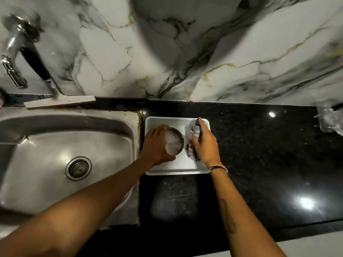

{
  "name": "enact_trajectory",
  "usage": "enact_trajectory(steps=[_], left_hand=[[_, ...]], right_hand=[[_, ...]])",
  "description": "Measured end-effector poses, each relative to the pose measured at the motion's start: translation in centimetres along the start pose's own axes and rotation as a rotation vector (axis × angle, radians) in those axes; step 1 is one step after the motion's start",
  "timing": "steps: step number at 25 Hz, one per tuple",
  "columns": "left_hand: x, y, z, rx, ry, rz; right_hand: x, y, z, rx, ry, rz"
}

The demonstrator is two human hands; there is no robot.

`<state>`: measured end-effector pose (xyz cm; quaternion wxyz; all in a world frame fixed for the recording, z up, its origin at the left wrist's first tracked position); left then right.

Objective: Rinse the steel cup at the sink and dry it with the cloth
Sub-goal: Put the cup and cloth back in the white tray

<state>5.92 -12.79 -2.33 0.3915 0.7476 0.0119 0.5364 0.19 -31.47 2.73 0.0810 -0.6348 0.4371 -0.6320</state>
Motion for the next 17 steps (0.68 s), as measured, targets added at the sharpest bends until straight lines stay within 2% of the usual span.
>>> enact_trajectory(steps=[2, 3, 5, 8, 14, 17], left_hand=[[-0.5, -1.1, 0.3, 0.003, -0.015, 0.106], [-0.8, -1.5, 0.3, -0.005, -0.036, 0.146], [-1.6, -2.0, 0.4, -0.030, -0.092, 0.225], [-2.4, -1.8, 0.5, -0.074, -0.134, 0.305], [-3.1, -1.8, 0.6, -0.121, -0.187, 0.421], [-2.6, -1.9, 0.2, -0.149, -0.187, 0.404]], right_hand=[[-4.5, 1.0, 0.8, 0.105, -0.205, -0.458], [-6.5, 2.5, 0.7, 0.094, -0.306, -0.637], [-8.6, 4.6, 0.2, 0.083, -0.321, -0.841], [-10.0, 5.3, -0.5, 0.110, -0.267, -0.839], [-10.5, 6.1, -0.6, 0.014, -0.269, -0.781], [-9.4, 5.0, -0.9, 0.022, -0.240, -0.686]])
Point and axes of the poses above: each hand's wrist, its own z-axis towards the middle knuckle, its own x-axis out of the back of the hand, y = z × x, the point moved 10 cm from there along z, towards the middle knuckle, and after that the axes turned 5 degrees about -x, right-handed, at the moved point
